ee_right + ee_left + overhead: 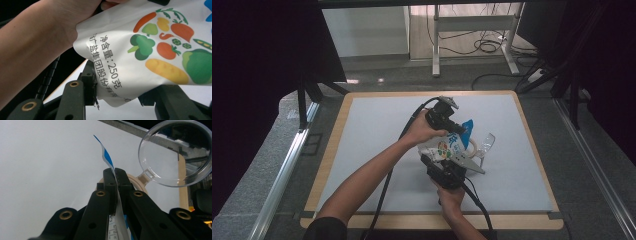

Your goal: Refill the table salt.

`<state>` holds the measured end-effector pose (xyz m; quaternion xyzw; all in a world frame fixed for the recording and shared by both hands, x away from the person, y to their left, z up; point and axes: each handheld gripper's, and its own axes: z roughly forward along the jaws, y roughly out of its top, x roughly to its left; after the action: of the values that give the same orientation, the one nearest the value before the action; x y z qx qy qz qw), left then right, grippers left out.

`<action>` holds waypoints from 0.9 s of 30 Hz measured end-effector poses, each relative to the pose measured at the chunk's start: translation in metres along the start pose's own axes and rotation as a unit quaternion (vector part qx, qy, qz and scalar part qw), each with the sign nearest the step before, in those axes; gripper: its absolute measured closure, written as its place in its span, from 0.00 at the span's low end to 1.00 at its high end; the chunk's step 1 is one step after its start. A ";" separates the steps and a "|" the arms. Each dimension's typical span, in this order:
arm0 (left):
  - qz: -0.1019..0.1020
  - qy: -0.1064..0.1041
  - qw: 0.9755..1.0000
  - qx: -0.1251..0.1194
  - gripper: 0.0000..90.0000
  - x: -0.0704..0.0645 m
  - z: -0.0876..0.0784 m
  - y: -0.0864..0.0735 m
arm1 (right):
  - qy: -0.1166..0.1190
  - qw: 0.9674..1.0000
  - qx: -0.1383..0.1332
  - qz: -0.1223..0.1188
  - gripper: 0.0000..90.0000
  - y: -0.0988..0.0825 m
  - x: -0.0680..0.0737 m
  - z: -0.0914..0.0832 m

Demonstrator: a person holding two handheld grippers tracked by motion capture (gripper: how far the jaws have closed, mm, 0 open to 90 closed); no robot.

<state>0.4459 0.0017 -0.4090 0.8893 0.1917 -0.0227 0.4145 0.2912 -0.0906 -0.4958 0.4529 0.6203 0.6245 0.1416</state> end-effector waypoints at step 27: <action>-0.023 0.004 0.998 -0.065 0.99 -0.008 -0.019 -0.024 | -0.038 0.987 0.094 -0.123 0.50 -0.024 -0.022 -0.008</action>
<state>0.4281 0.0273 -0.4124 0.8560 0.2147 -0.0164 0.4700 0.2882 -0.1073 -0.5251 0.4075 0.7214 0.5238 0.1979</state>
